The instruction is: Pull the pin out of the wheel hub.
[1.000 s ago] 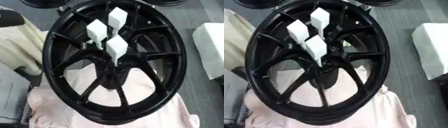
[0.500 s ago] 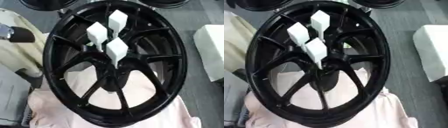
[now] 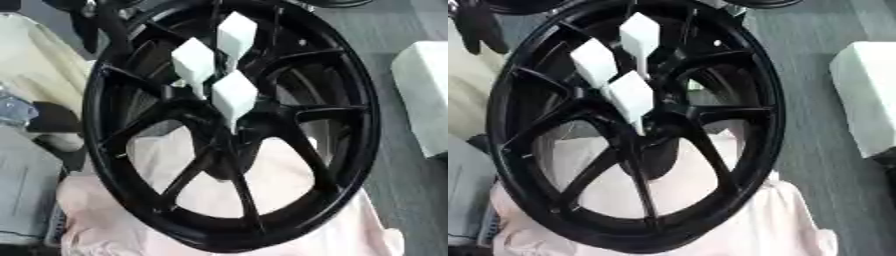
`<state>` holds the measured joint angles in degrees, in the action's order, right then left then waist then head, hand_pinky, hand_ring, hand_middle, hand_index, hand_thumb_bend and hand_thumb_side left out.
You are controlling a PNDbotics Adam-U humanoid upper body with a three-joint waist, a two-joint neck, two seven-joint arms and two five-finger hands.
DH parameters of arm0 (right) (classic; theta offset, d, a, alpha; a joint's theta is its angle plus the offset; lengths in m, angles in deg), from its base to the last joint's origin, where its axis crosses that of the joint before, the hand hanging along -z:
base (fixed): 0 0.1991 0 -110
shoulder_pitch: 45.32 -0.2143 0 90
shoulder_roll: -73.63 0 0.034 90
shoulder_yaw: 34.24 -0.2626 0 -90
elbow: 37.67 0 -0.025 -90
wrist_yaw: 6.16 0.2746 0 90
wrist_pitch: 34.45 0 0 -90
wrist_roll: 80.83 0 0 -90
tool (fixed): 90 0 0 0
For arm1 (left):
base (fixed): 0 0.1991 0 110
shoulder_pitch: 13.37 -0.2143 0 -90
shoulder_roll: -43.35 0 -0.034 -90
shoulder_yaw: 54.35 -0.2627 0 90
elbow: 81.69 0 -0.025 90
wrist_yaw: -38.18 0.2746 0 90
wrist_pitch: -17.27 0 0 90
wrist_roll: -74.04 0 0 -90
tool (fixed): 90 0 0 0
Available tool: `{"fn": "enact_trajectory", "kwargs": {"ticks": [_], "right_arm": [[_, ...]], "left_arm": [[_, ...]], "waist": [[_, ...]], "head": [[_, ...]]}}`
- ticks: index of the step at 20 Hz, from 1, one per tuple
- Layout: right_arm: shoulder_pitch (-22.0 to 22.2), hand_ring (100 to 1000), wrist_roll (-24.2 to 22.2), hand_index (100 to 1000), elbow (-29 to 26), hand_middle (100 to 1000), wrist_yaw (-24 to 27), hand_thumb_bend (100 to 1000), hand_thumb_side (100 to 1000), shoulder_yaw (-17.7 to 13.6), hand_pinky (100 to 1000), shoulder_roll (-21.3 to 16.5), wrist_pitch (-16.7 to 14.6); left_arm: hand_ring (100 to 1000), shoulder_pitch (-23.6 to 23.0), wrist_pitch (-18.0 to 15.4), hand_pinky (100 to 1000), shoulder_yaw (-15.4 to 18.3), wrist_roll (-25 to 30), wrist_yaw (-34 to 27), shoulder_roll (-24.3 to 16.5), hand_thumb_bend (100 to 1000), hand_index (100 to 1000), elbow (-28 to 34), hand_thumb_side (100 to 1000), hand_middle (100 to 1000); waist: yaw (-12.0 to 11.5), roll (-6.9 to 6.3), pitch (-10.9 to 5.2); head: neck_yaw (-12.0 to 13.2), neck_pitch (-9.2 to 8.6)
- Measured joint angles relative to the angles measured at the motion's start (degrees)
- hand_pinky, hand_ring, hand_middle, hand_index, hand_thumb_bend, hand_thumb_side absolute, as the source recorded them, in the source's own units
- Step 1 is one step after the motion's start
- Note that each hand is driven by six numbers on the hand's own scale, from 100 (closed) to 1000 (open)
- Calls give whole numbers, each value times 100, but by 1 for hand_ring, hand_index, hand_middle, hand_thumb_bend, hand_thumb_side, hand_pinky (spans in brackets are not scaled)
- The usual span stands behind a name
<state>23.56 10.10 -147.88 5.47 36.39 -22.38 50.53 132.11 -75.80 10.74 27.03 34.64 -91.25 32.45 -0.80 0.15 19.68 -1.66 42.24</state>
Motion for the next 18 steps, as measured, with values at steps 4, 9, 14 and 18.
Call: {"fn": "enact_trajectory", "kwargs": {"ticks": [4, 9, 14, 18], "right_arm": [[-1, 542, -29, 531, 20, 494, -3, 363, 317, 2, 764, 1, -4], [-1, 542, -50, 532, 26, 494, -24, 362, 320, 3, 765, 2, -8], [-2, 542, -71, 532, 55, 494, -27, 361, 320, 8, 765, 6, -22], [-2, 542, -80, 532, 56, 493, -27, 358, 321, 22, 766, 21, -15]], "left_arm": [[656, 131, -3, 700, -152, -381, 311, 32, 440, 822, 1, 428, 731], [648, 509, 115, 698, -463, -666, 636, 348, 448, 810, 1, 408, 705], [651, 892, 210, 704, -723, -611, 827, 763, 452, 805, -234, 430, 693], [657, 1033, 22, 710, -856, -382, 851, 1029, 449, 811, -629, 489, 692]], "waist": [[3, 3, 29], [4, 32, 48], [4, 40, 49], [4, 54, 49]], "head": [[9, 4], [10, 21], [8, 22], [4, -62]]}}
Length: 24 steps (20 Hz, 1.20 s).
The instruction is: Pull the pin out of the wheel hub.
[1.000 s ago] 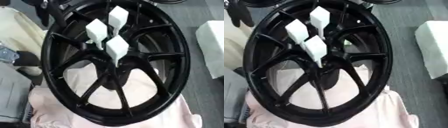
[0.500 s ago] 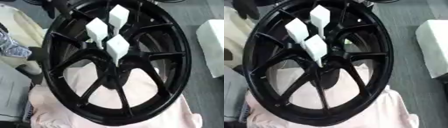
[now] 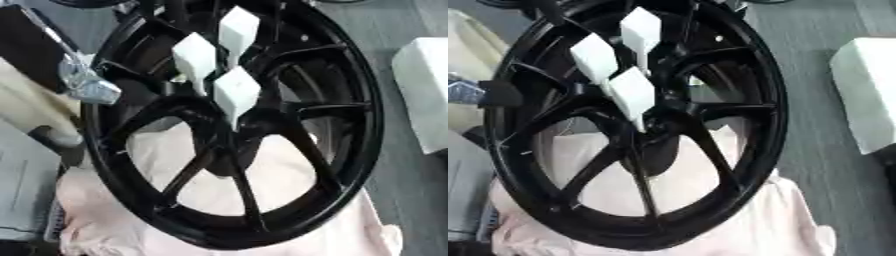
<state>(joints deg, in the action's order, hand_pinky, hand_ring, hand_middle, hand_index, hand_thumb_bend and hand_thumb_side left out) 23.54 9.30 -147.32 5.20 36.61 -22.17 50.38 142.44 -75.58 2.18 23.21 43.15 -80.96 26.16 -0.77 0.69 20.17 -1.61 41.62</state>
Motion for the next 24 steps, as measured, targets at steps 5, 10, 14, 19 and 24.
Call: {"fn": "enact_trajectory", "kwargs": {"ticks": [5, 10, 14, 19, 24], "right_arm": [[1, 542, -12, 532, 1, 493, -4, 356, 323, 12, 766, 35, 12], [4, 540, -17, 531, 1, 492, -13, 351, 327, 13, 768, 41, 16], [6, 540, -25, 531, 5, 497, -15, 347, 330, 13, 769, 62, 18], [7, 541, -65, 531, 34, 498, -16, 342, 333, 12, 770, 84, 18], [33, 541, -81, 532, 36, 499, -17, 337, 331, 12, 772, 85, 24]], "left_arm": [[655, 37, -304, 714, -23, 412, -183, 129, 458, 806, -347, 460, 679], [652, 126, -495, 711, -24, 638, -158, 267, 489, 809, -698, 431, 680], [642, 160, -482, 702, -71, 694, 175, 396, 495, 808, -1005, 462, 669], [588, 187, -266, 681, -186, 809, 402, 521, 463, 791, -1290, 544, 601], [547, 178, 161, 666, -193, 908, 224, 508, 497, 759, -1126, 596, 552]], "waist": [[0, -2, 0], [0, 15, 0], [0, 17, 13], [0, 17, 36], [-2, 10, 38]], "head": [[-5, -98], [-6, -151], [-3, -192], [2, -198], [5, -199]]}}
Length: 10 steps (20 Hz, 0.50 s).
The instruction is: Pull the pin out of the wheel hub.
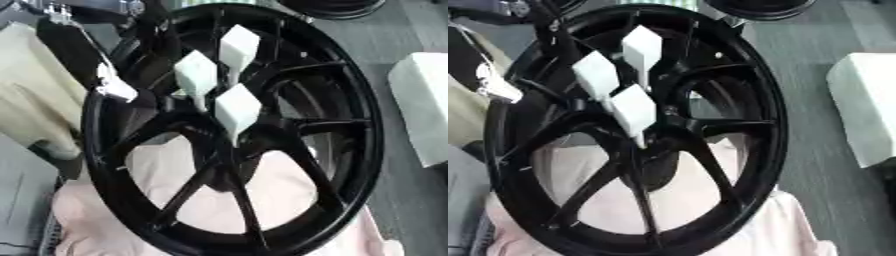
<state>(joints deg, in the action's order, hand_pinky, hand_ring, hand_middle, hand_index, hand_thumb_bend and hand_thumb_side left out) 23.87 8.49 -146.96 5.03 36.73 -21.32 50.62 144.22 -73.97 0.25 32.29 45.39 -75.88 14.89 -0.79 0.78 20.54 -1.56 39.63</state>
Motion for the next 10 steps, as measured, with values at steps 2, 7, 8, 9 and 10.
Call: {"fn": "enact_trajectory", "kwargs": {"ticks": [2, 7, 8, 9, 10], "right_arm": [[1, 541, -12, 532, 1, 499, 0, 334, 336, 0, 772, 0, 4], [18, 542, -37, 531, 2, 498, -1, 330, 337, 0, 773, 0, -1], [19, 543, -41, 530, 3, 497, -1, 329, 338, 0, 773, 0, 1], [19, 544, -44, 530, 4, 497, -1, 329, 339, 0, 772, 0, 2], [20, 544, -46, 530, 7, 497, -1, 301, 344, 0, 772, 0, 3]], "left_arm": [[530, -1, 204, 663, 11, -28, -80, -25, 563, 746, 133, 565, 518], [535, 70, 672, 665, -63, 17, 198, -19, 635, 713, 281, 509, 511], [533, 106, 742, 656, -95, 24, 384, -14, 654, 701, 286, 503, 506], [532, 134, 807, 653, -128, 23, 598, -9, 661, 698, 284, 509, 504], [531, 162, 863, 650, -159, 9, 809, 7, 667, 695, 271, 513, 503]], "waist": [[-4, -11, 0], [-11, -21, 0], [-18, -21, 0], [-27, -26, 0], [-33, -30, 0]], "head": [[3, -1], [21, -2], [23, -2], [26, -2], [29, -2]]}}
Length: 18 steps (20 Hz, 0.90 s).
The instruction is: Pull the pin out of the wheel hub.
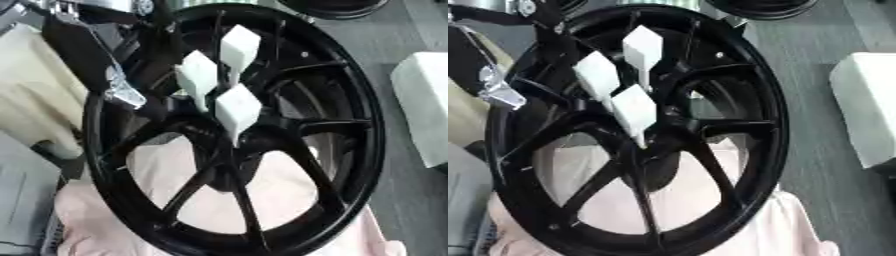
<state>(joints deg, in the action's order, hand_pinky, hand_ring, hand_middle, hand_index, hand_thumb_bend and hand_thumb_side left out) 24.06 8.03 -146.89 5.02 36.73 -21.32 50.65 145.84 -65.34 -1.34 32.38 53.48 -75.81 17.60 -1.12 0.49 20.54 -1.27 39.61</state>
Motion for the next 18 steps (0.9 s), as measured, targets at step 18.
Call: {"fn": "enact_trajectory", "kwargs": {"ticks": [18], "right_arm": [[5, 544, -39, 530, 28, 498, -9, 237, 361, -16, 773, 34, 29]], "left_arm": [[432, 356, 316, 554, -425, -109, 1090, 711, 636, 545, -708, 566, 390]], "waist": [[-9, -48, 34]], "head": [[41, -45]]}}
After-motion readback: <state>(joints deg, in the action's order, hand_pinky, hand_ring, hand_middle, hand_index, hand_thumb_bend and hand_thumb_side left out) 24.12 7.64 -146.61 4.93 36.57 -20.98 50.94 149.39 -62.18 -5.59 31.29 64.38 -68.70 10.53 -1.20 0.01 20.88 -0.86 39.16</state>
